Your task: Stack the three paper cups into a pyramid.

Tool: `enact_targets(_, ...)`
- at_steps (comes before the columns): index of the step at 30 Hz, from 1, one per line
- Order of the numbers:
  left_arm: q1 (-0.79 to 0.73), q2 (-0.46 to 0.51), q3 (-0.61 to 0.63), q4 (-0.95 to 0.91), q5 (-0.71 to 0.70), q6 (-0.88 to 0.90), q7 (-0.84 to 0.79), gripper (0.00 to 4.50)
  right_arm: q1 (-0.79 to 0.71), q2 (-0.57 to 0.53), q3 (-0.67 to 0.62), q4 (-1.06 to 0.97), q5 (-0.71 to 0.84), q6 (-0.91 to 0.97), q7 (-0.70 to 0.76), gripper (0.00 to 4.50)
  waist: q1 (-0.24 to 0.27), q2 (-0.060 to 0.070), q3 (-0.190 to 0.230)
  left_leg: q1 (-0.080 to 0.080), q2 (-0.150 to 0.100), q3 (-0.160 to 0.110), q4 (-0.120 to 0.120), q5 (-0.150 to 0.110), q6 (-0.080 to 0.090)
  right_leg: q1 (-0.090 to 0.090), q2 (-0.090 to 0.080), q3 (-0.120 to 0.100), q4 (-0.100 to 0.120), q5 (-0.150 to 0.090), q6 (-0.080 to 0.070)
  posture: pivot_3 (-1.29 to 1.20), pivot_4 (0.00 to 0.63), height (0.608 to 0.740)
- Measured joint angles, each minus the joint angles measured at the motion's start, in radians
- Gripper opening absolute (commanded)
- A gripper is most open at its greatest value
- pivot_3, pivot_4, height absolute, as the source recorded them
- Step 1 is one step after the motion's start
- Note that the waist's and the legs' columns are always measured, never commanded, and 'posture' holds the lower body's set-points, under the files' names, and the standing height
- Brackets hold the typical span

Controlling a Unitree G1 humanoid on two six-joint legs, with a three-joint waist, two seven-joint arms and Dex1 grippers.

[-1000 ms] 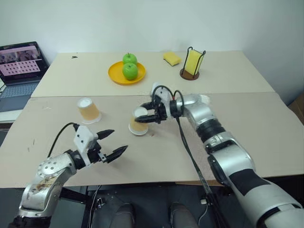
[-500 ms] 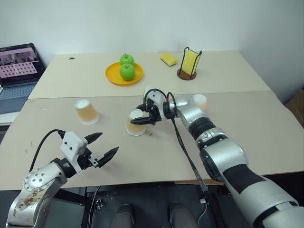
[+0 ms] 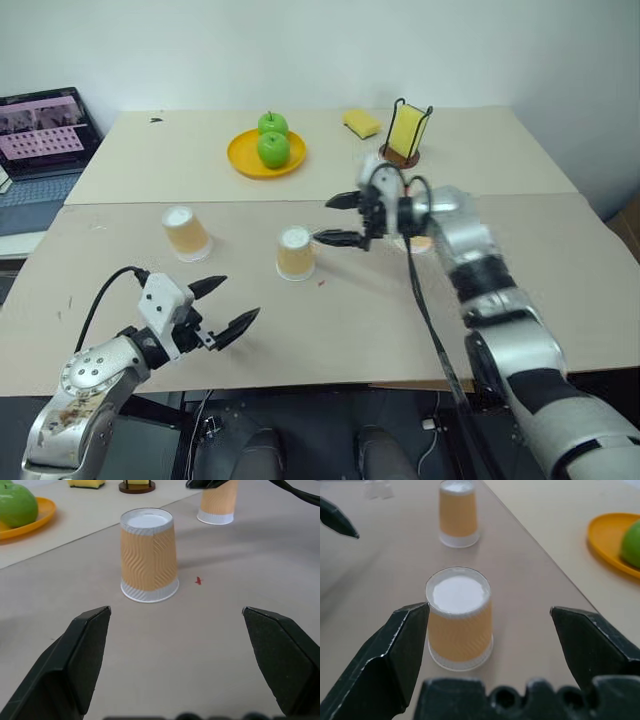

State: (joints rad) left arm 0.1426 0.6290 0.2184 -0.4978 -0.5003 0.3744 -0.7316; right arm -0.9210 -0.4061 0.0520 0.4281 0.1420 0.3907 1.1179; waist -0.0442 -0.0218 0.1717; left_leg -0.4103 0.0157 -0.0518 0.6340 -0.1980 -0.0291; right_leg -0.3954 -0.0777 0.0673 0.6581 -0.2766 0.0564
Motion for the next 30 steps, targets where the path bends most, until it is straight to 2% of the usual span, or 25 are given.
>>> enact_targets(5,0.0,0.023,-0.004,-0.004,-0.009,0.0,-0.033,4.5,0.207,-0.056,-0.105,-0.309,0.035,0.214,-0.174,4.48,-0.002,0.0,0.0,0.003,0.001,0.0,0.0,0.0,0.0,0.001,0.001,0.0,0.001,0.0,-0.001,0.0,0.15,0.732)
enact_targets(9,-0.007,0.041,-0.003,-0.004,-0.013,0.001,-0.056,4.5,0.345,-0.053,-0.16,-0.407,-0.007,0.297,-0.398,4.48,-0.002,0.0,0.0,0.003,0.0,0.002,0.0,0.0,0.0,0.002,0.001,0.001,0.001,0.0,0.0,0.0,0.15,0.732)
enact_targets(12,-0.02,0.046,-0.004,-0.004,-0.017,0.002,-0.073,4.5,0.384,-0.022,-0.177,-0.442,-0.034,0.308,-0.527,4.48,-0.004,0.0,0.0,0.003,0.001,0.002,0.0,0.0,0.0,0.001,0.001,0.002,0.001,0.0,0.0,0.0,0.15,0.732)
enact_targets(18,-0.047,0.058,-0.012,0.002,-0.039,0.001,-0.125,4.5,0.368,0.033,-0.187,-0.299,-0.09,0.221,-0.738,4.48,-0.002,0.0,0.0,0.003,0.0,0.002,0.0,0.0,0.0,0.003,0.001,0.002,-0.001,0.0,0.0,0.0,0.15,0.732)
enact_targets(30,-0.086,0.071,-0.023,0.035,-0.033,0.001,-0.156,4.5,0.235,0.063,-0.222,-0.058,-0.078,0.052,-0.855,4.48,-0.003,0.0,0.0,0.003,0.001,0.002,0.0,0.0,0.0,0.003,0.001,0.002,-0.001,0.0,-0.001,0.0,0.15,0.732)
